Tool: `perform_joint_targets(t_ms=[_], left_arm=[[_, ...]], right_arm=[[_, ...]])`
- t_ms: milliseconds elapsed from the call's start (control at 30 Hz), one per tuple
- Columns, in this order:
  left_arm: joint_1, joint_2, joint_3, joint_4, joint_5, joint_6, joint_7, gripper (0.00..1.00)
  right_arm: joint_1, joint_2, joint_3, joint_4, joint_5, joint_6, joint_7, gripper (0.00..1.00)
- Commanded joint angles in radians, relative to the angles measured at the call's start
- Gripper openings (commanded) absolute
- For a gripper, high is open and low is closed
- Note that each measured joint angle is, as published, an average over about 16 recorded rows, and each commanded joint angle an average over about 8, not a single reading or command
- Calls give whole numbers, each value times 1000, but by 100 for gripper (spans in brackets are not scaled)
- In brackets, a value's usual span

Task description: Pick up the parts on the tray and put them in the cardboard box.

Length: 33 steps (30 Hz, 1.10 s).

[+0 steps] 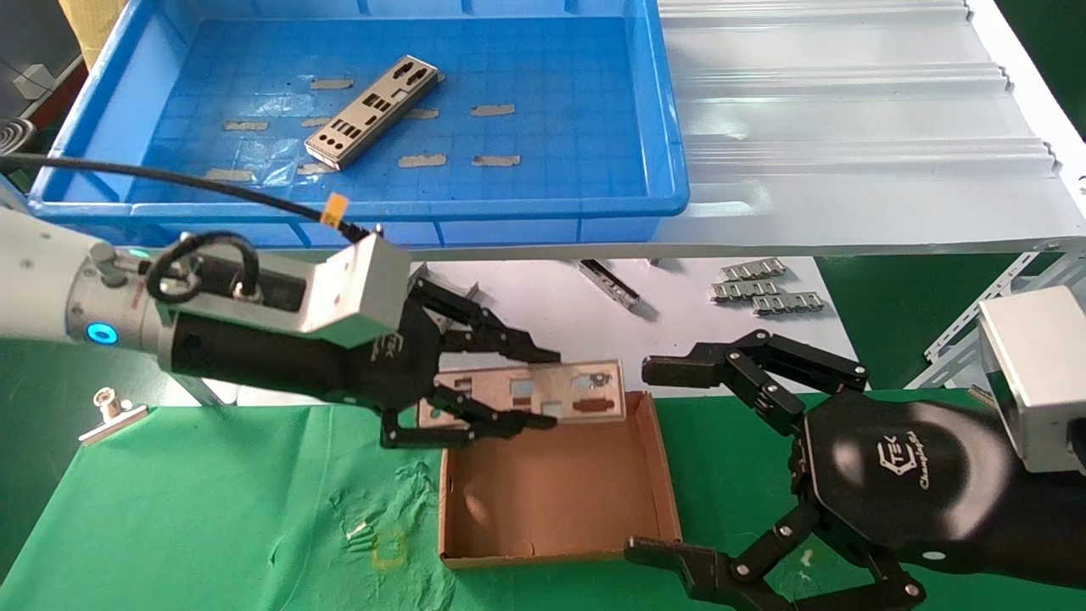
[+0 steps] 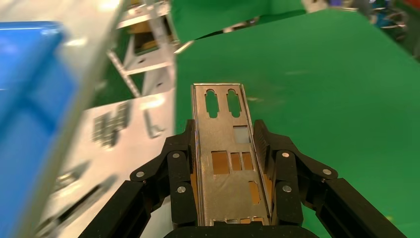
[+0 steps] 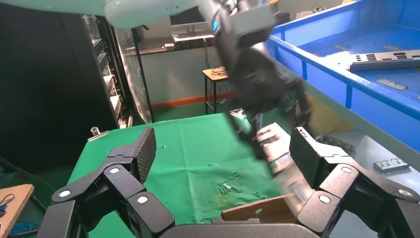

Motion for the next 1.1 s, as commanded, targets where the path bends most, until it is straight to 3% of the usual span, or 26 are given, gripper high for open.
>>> perform_joint_targets(t_ms=[33,233,533,567,800,833,1100], left_arm=[[39,-20,46,-60,-39,-2,-3,0],[96,54,107,41,0,-84,83,0],[148,191,130,229,51,-235,220,0],[149,202,130,246,53,-246,236,6],[153,256,129,338,58,-312,321,93],[153,260,129,347,57,-320,329,100],[155,276,134,364,52,-344,360,100]], right_arm=[[0,0,0,0,0,0,0,100],[0,0,0,0,0,0,0,100],[0,0,0,0,0,0,0,100],[0,0,0,0,0,0,0,100],[0,0,0,0,0,0,0,100],[0,0,0,0,0,0,0,100],[0,0,0,0,0,0,0,100]])
